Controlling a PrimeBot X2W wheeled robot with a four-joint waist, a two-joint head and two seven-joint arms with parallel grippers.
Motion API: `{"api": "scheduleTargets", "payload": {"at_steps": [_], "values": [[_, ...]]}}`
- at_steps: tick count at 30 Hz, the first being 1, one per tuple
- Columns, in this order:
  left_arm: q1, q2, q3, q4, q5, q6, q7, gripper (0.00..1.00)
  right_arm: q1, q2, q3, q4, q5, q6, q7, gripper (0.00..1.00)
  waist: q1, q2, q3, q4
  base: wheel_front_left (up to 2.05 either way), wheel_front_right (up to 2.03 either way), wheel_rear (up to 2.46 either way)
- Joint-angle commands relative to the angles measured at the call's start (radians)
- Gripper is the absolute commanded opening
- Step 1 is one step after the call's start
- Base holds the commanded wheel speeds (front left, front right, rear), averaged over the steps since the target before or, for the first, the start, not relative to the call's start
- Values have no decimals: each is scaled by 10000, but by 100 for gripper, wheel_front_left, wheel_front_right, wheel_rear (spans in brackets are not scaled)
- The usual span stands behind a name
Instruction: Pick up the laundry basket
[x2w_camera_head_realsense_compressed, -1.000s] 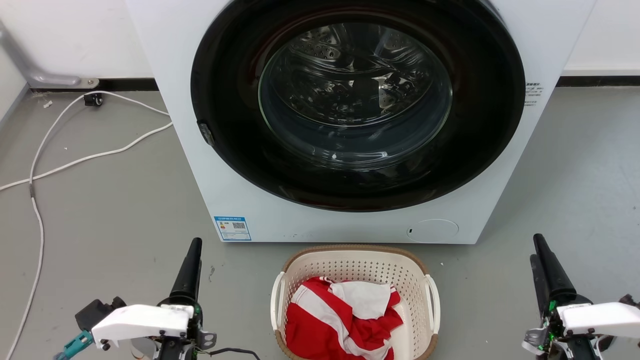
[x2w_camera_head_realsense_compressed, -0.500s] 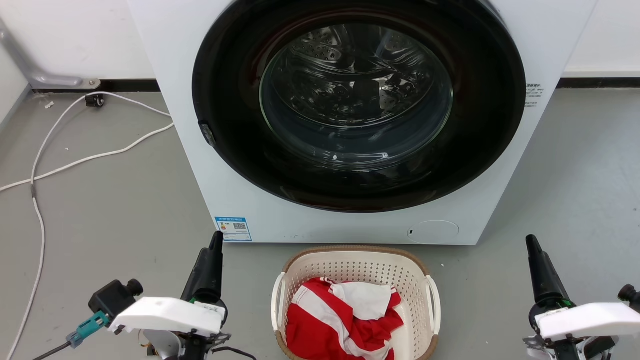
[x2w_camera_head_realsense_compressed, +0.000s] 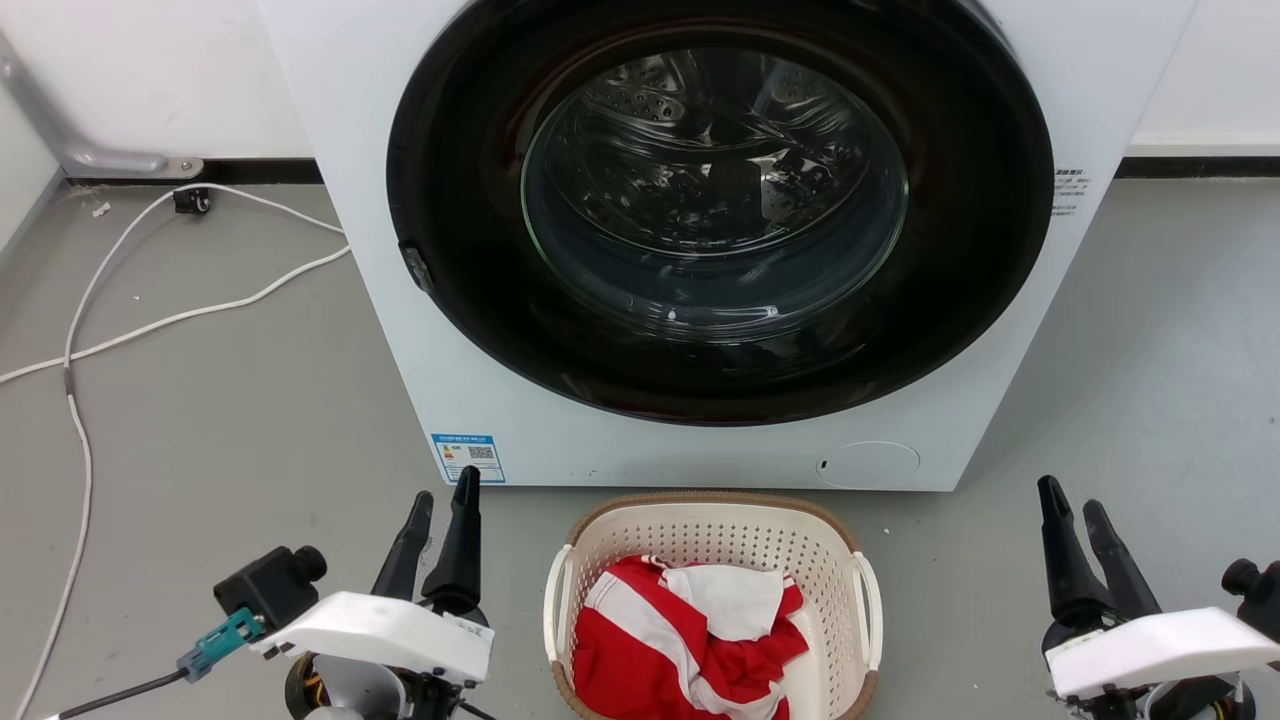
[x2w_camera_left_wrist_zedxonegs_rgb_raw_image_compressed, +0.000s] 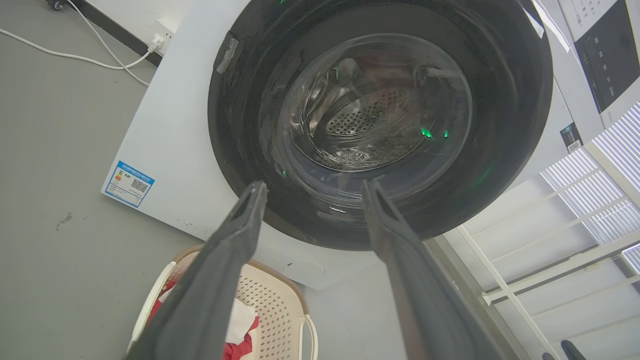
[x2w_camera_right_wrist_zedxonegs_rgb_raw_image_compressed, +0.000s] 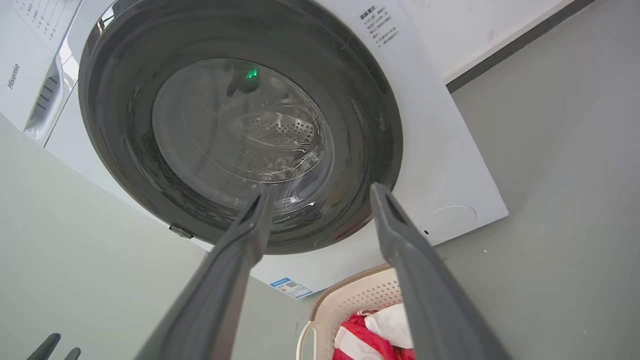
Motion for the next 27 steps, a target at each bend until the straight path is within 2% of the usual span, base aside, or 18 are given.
{"api": "scheduleTargets", "payload": {"at_steps": [1,12,27], "values": [[-56,33,-86,-103,415,38,-125,100,20,10,-7,-239,-476,18,-59,100,0,-1,-2,2,0,0,0],[-94,31,-489,28,2067,223,-475,100,252,38,-48,-591,-2138,20,-97,100,0,-1,-15,39,0,0,0],[-89,26,-775,159,3840,507,-888,100,592,48,-51,-978,-3827,21,-112,100,0,-1,-18,78,0,0,0]]}}
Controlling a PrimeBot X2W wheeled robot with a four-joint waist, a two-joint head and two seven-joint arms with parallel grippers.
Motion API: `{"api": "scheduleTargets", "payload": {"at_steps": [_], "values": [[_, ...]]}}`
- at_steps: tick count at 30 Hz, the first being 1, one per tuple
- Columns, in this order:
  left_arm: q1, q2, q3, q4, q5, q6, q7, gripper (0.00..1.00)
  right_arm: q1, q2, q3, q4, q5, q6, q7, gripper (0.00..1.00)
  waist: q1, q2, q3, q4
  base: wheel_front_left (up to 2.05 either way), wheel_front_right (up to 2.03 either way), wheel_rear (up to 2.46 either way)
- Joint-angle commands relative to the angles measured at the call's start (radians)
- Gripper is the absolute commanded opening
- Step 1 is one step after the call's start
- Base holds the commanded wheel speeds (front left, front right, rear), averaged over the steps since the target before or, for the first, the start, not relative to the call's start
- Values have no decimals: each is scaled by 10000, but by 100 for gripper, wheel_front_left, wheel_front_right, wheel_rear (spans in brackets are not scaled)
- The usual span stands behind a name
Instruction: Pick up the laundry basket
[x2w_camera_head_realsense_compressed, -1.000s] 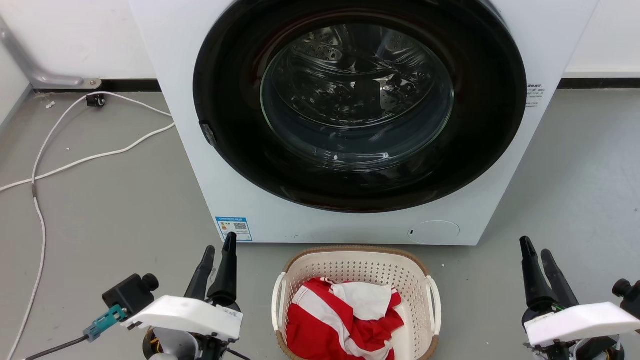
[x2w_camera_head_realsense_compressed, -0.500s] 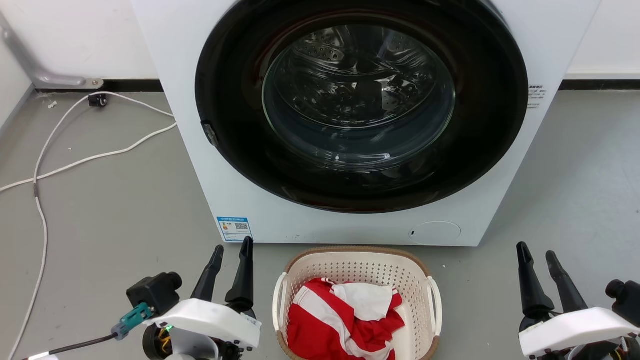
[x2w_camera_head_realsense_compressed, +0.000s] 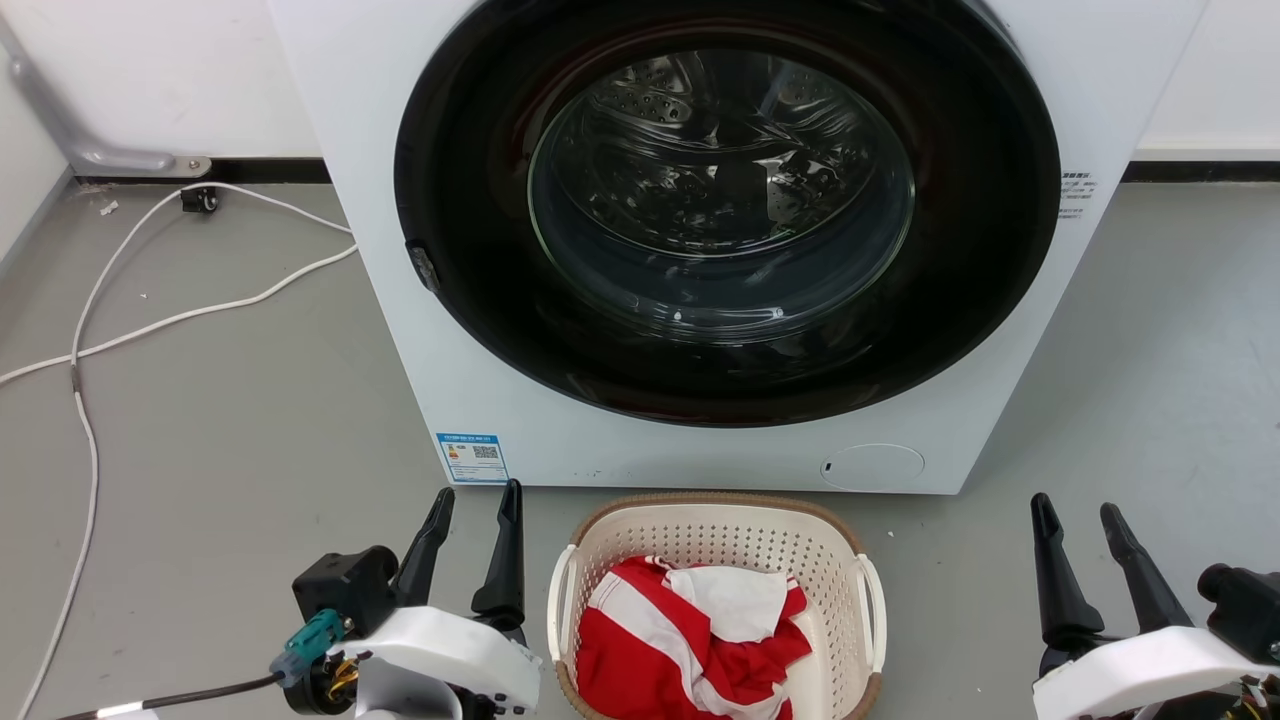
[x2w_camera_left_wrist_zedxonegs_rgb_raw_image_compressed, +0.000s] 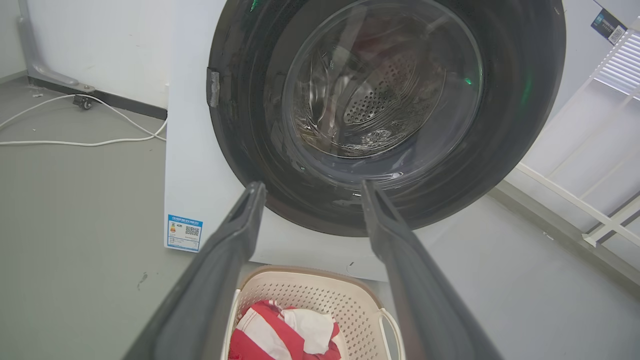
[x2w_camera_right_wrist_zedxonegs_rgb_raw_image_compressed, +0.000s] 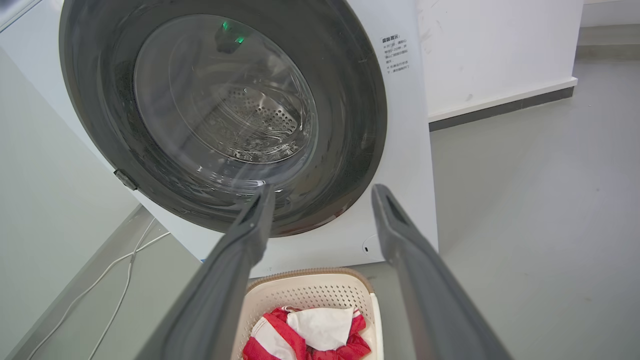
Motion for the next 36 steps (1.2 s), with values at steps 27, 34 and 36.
{"api": "scheduleTargets", "payload": {"at_steps": [27,34,36], "values": [[-100,20,-492,120,2400,363,-643,100,412,15,2,-570,-2378,21,-186,100,0,0,-23,73,0,0,0],[-70,18,-583,113,2757,405,-773,100,480,18,7,-628,-2863,12,-296,100,0,0,-16,92,0,0,0],[-64,18,-609,108,2856,403,-808,100,501,19,4,-636,-2957,12,-335,100,0,0,-6,96,0,0,0]]}}
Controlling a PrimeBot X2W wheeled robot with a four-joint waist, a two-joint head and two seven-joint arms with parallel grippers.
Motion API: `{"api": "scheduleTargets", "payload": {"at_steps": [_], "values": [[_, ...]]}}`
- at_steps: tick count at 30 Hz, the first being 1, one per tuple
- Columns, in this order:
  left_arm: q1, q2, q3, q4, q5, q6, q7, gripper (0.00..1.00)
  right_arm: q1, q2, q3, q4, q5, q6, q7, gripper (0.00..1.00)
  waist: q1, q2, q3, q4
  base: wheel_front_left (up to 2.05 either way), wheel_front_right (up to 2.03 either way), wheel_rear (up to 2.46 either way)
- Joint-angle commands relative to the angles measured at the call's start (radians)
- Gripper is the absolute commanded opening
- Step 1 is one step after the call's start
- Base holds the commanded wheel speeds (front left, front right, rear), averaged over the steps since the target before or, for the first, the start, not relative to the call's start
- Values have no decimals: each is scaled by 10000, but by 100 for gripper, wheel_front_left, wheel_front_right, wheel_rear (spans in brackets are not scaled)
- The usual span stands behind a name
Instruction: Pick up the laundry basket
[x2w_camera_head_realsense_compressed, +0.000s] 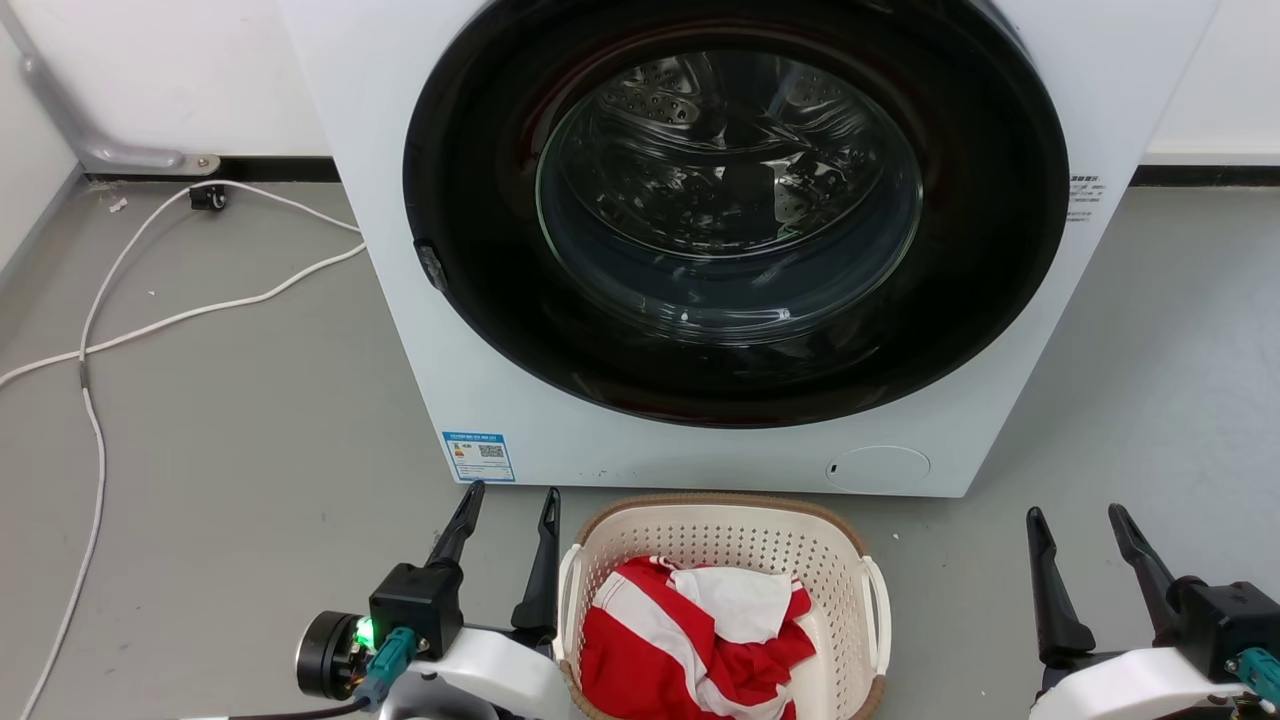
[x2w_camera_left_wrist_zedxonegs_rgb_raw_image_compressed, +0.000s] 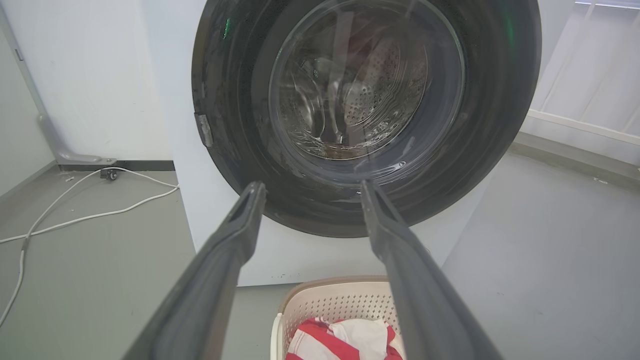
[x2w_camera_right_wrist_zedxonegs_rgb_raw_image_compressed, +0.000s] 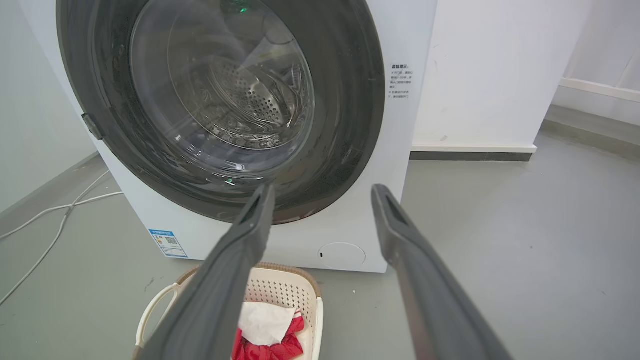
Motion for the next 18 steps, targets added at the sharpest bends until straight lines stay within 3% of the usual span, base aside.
{"api": "scheduleTargets", "payload": {"at_steps": [1,18], "values": [[-52,18,-29,-32,169,55,-84,100,104,18,5,-90,-162,-3,-90,100,0,0,8,3,0,0,0],[108,16,-49,48,429,75,-247,100,132,23,-29,78,-461,-3,-385,100,0,0,26,0,0,0,0]]}}
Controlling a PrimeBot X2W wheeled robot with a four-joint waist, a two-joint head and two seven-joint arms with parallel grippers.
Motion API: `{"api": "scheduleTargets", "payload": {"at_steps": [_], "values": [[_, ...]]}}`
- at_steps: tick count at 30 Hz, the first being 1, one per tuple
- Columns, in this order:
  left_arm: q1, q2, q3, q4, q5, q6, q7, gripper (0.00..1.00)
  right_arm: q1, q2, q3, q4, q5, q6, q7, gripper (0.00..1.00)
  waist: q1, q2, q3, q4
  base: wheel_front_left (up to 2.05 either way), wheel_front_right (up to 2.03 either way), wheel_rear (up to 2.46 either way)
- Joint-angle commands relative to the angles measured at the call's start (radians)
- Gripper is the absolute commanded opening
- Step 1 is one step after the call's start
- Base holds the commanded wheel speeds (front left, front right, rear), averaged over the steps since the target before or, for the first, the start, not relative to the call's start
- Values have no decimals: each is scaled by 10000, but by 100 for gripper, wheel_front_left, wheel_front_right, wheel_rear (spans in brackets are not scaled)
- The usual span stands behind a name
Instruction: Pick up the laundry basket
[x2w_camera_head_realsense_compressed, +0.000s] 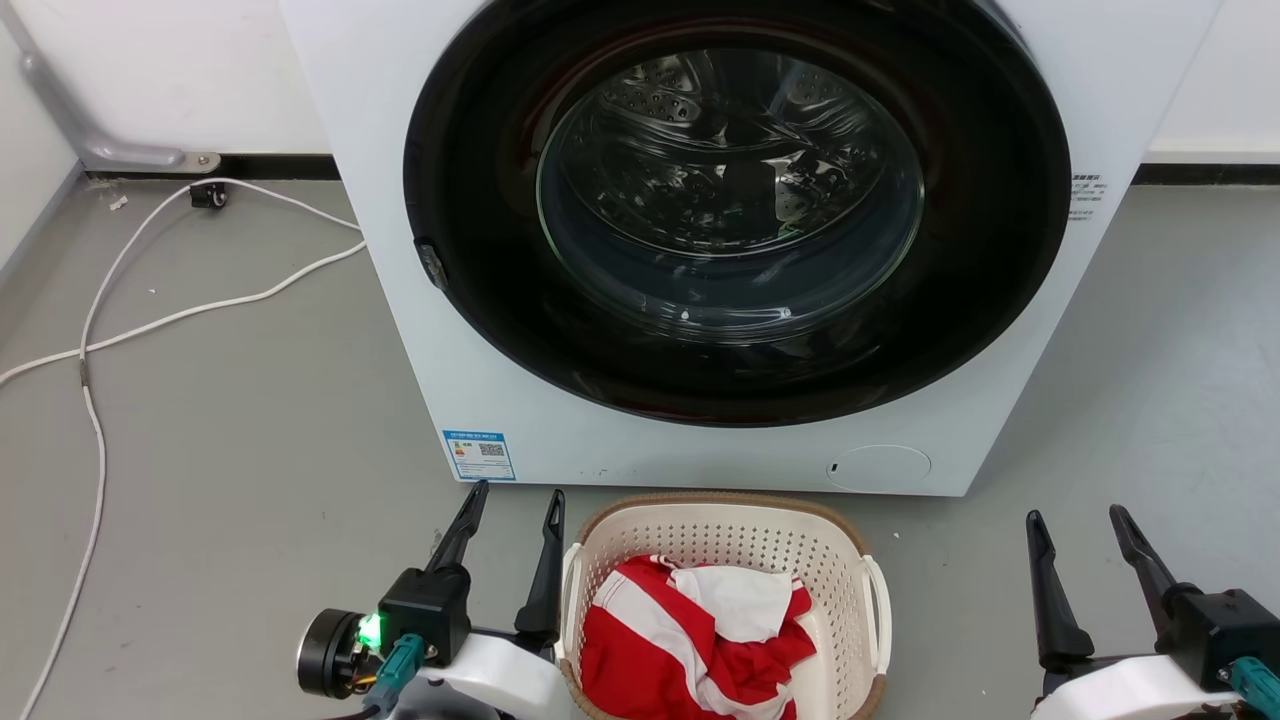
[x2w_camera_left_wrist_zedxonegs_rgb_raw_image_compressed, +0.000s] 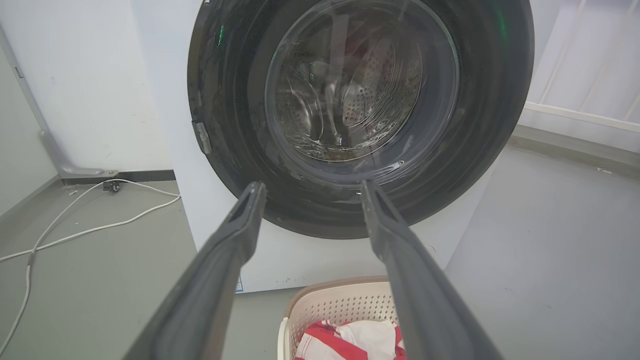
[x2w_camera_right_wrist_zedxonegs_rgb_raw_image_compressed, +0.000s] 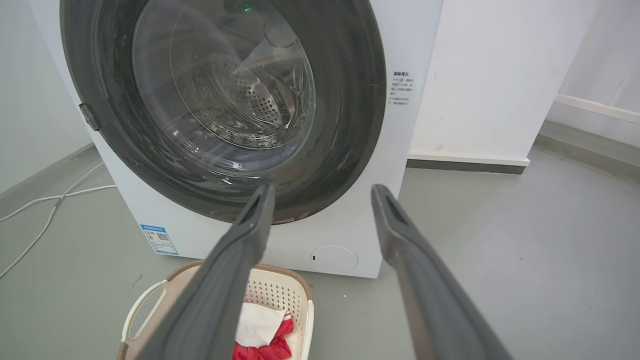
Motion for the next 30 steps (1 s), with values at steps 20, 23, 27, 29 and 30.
{"api": "scheduleTargets", "payload": {"at_steps": [20,23,27,29,30], "values": [[-480,16,12,463,20,-22,-26,100,-413,21,-165,302,214,-3,-35,100,-1,0,935,-77,0,0,0],[-935,16,51,840,-3,-67,-26,100,-746,21,-241,524,213,-3,-56,100,-1,0,1604,-147,0,0,0],[-1729,16,110,1642,-51,-242,-25,100,-1346,18,-333,983,322,-3,-177,100,-1,0,2637,-250,0,0,0],[-2259,34,146,2089,-84,-353,-26,100,-1705,18,-384,1284,262,-3,-218,100,-1,0,3260,-290,0,0,0],[-2500,54,148,2407,-82,-400,-26,100,-1937,18,-394,1491,314,-3,-286,100,-1,0,3514,-314,0,0,0]]}}
